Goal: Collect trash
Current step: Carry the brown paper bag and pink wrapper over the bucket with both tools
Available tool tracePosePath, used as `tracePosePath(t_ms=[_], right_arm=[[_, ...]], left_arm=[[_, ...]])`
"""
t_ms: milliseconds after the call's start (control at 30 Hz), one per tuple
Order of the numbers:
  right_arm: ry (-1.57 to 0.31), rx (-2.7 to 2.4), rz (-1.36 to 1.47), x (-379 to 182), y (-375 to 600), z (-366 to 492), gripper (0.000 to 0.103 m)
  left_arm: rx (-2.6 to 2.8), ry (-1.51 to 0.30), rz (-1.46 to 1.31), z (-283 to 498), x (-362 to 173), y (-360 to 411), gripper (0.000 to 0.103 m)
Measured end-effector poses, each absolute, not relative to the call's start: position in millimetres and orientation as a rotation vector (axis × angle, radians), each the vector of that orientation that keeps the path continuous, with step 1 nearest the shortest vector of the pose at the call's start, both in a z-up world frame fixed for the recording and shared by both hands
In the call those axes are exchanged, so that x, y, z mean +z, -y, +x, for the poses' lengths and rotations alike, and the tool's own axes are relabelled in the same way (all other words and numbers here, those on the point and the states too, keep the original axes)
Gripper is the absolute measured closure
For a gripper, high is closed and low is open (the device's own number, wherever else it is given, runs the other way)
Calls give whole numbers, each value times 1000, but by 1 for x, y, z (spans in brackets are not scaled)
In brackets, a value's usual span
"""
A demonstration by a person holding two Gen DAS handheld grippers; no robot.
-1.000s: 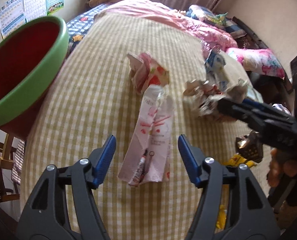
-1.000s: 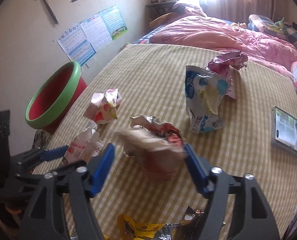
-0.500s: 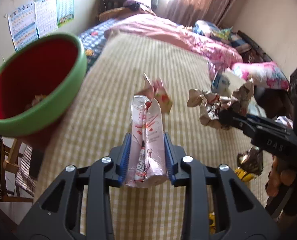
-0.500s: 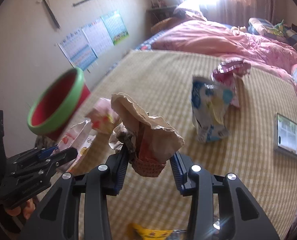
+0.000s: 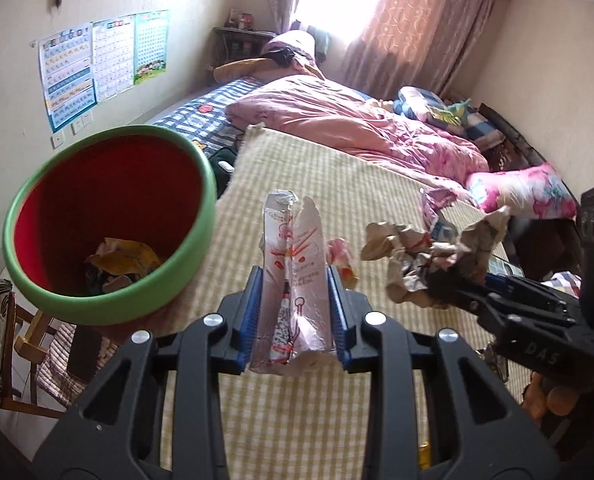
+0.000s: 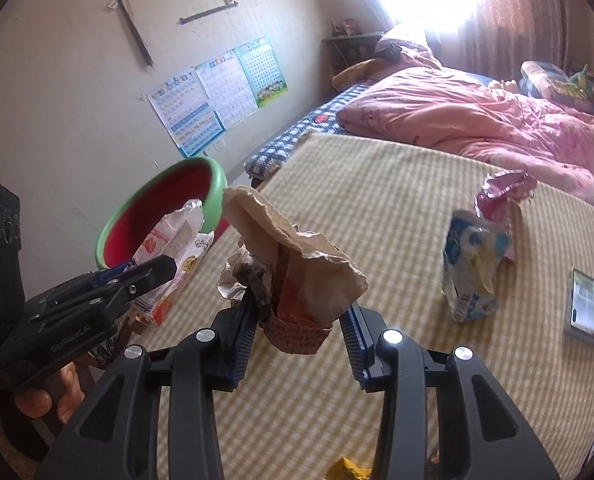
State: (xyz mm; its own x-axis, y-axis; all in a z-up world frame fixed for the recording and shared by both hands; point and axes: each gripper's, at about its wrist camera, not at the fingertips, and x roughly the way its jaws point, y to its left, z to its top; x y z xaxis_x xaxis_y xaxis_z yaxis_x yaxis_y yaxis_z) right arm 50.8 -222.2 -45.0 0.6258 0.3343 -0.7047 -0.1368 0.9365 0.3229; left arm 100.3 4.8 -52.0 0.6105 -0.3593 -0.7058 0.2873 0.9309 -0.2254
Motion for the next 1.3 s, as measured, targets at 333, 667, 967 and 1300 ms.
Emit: tracePosePath(t_ms=[333,667,967,1300], right_arm=[[-835,295,234,-33,194,64,64],[-837,276,240,-35,175,70,64],[-837,242,261,-36,170,72,64],[-834,239,248,-32,153,79,63]], left_arm=[[-339,-812,-116,108,-45,-39,72],[-334,-806,-128,119,-44,-62,72],[-358,-818,-126,128,-49,-73,72],[-360,-812,-137,135,-46,-90,72]])
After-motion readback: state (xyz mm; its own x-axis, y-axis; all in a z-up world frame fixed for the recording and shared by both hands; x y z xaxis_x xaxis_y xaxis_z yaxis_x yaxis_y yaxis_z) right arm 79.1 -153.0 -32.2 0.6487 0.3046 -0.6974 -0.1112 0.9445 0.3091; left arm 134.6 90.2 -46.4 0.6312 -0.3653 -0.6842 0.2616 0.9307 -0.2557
